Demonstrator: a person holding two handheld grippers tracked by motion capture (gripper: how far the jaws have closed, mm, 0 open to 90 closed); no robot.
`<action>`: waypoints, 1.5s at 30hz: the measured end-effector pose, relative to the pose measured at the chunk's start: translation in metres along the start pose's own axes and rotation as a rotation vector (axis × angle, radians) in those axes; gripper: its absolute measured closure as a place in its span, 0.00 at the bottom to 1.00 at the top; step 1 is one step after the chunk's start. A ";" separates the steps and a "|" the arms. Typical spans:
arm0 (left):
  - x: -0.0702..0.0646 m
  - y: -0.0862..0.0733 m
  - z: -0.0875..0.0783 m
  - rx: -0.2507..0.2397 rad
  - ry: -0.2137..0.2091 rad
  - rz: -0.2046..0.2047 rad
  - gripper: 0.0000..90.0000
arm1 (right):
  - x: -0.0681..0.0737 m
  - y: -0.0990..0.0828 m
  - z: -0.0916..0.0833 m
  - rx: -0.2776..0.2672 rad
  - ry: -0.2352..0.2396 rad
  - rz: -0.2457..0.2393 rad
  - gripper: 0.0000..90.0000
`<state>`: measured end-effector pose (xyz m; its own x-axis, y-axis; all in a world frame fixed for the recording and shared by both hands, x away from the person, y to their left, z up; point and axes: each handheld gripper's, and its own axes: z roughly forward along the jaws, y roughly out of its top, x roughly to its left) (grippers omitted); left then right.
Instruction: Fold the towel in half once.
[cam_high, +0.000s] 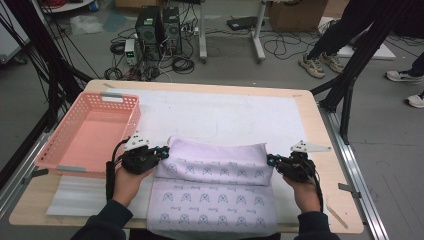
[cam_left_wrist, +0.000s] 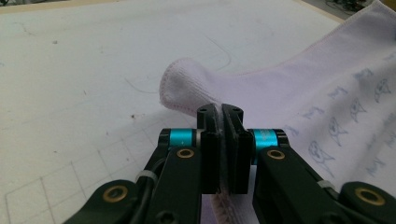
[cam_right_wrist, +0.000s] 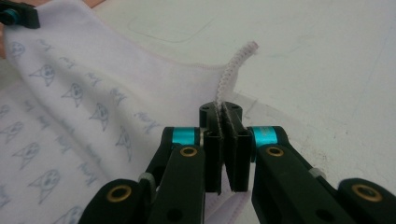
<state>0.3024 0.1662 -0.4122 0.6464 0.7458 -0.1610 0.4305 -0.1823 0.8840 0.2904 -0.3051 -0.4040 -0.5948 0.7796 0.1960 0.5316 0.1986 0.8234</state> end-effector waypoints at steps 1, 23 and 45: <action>-0.001 -0.001 -0.003 -0.006 -0.006 -0.002 0.95 | 0.001 -0.001 -0.003 -0.004 0.004 -0.003 0.97; -0.020 -0.052 -0.039 0.144 -0.141 -0.027 0.95 | 0.024 -0.049 -0.032 0.139 0.080 -0.020 0.97; 0.010 -0.022 -0.023 -0.003 -0.063 -0.099 0.50 | 0.006 -0.030 0.011 0.141 -0.074 0.058 0.69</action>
<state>0.2850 0.1926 -0.4233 0.6397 0.7180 -0.2745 0.4923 -0.1083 0.8637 0.2778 -0.3002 -0.4334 -0.5173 0.8328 0.1971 0.6462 0.2292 0.7279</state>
